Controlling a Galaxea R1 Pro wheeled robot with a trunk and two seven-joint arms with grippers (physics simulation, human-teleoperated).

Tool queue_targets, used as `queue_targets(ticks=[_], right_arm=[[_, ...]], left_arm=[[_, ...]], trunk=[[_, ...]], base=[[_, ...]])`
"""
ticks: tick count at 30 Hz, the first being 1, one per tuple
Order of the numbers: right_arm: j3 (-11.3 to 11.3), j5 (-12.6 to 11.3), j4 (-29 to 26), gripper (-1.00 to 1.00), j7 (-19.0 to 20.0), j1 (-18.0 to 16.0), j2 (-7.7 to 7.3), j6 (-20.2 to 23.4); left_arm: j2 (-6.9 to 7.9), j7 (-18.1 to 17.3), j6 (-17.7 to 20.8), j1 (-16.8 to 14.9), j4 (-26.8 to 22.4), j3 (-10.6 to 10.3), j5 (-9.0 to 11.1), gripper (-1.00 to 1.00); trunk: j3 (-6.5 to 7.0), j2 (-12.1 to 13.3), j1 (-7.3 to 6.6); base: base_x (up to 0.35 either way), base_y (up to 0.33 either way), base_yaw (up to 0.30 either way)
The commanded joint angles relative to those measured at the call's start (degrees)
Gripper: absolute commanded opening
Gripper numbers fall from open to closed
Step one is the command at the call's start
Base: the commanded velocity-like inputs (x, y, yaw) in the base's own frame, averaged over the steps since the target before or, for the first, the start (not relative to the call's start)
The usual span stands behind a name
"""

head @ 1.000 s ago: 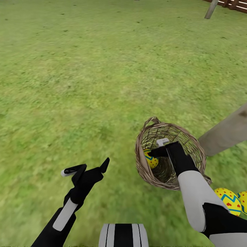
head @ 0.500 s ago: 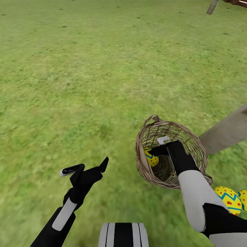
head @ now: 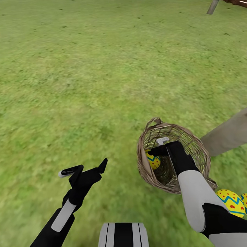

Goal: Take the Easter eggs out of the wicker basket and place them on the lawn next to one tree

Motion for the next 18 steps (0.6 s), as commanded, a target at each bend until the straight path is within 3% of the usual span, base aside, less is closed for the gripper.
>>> queue_targets(ticks=[1, 5, 18], right_arm=[[-0.34, 0.59, -0.01, 1.00, 0.57, -0.04, 0.08, 0.10], [-0.38, 0.56, 0.18, 1.00, 0.62, -0.04, 0.09, 0.13], [-0.29, 0.40, 0.27, 1.00, 0.51, -0.02, 0.17, 0.29]], left_arm=[[0.09, -0.11, 0.60, -0.02, -0.02, -0.19, 0.41, 1.00], [0.11, -0.11, 0.60, 0.01, -0.11, -0.19, 0.43, 1.00], [0.12, -0.12, 0.60, 0.01, -0.39, -0.19, 0.40, 1.00]], trunk=[[-0.03, -0.01, -0.01], [-0.03, -0.01, -0.01], [-2.47, -0.16, 0.28]], base=[[0.008, 0.003, 0.000], [0.003, 0.001, 0.000], [0.000, 0.000, 0.000]])
